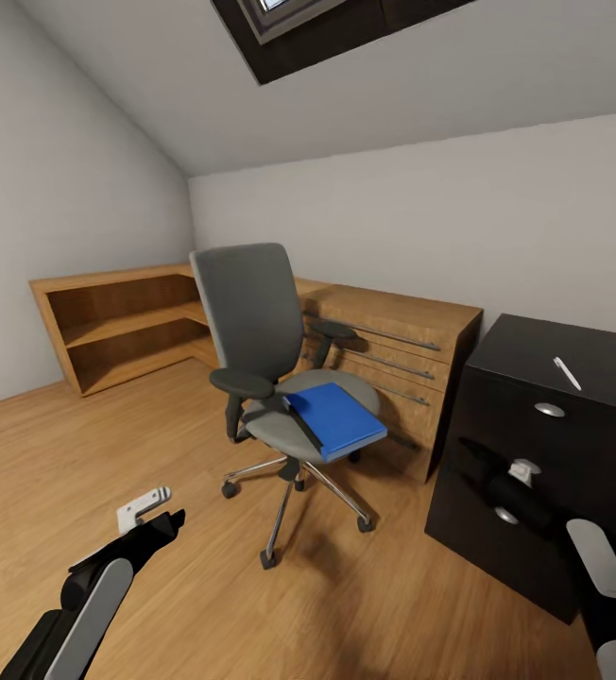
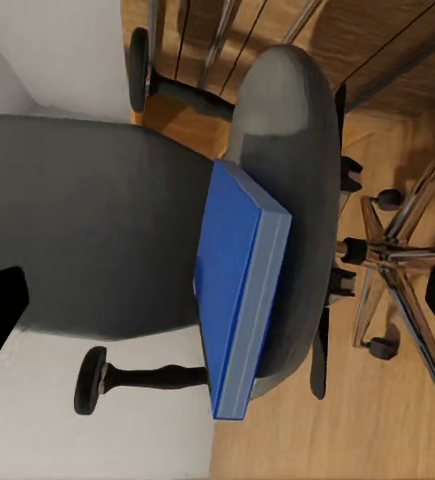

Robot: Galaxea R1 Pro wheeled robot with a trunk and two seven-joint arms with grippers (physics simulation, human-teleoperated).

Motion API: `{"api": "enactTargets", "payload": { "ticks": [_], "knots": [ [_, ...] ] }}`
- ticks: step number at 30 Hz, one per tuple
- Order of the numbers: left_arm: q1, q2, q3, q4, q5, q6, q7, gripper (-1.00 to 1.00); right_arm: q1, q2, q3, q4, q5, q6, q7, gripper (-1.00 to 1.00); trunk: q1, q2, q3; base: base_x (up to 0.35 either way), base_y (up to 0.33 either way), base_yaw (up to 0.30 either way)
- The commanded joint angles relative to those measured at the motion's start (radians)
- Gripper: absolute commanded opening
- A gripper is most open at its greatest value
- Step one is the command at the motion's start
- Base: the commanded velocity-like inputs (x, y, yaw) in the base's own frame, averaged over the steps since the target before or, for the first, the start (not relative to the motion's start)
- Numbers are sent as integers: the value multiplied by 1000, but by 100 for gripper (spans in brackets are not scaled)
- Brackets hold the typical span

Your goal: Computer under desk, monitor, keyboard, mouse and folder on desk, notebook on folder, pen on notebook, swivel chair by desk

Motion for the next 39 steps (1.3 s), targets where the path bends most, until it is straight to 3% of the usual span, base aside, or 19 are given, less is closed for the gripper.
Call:
{"api": "enactTargets", "payload": {
  "ticks": [1,6,11,39],
  "knots": [
    [-1,1,-2,-1,10,0,10,100,-1,2,-2,2,-10,6,4,100,0,0,-1,0,0,0],
    [-1,1,-4,-1,10,-2,10,100,-2,25,6,34,-52,8,5,100,0,0,-1,0,0,0],
    [-1,2,-4,-1,10,-3,10,100,-2,39,14,105,-55,5,5,100,0,0,-1,0,0,0],
    [-1,7,-2,4,14,0,10,100,-2,46,47,197,-36,-6,2,100,0,0,-1,135,0,0]
  ]
}}
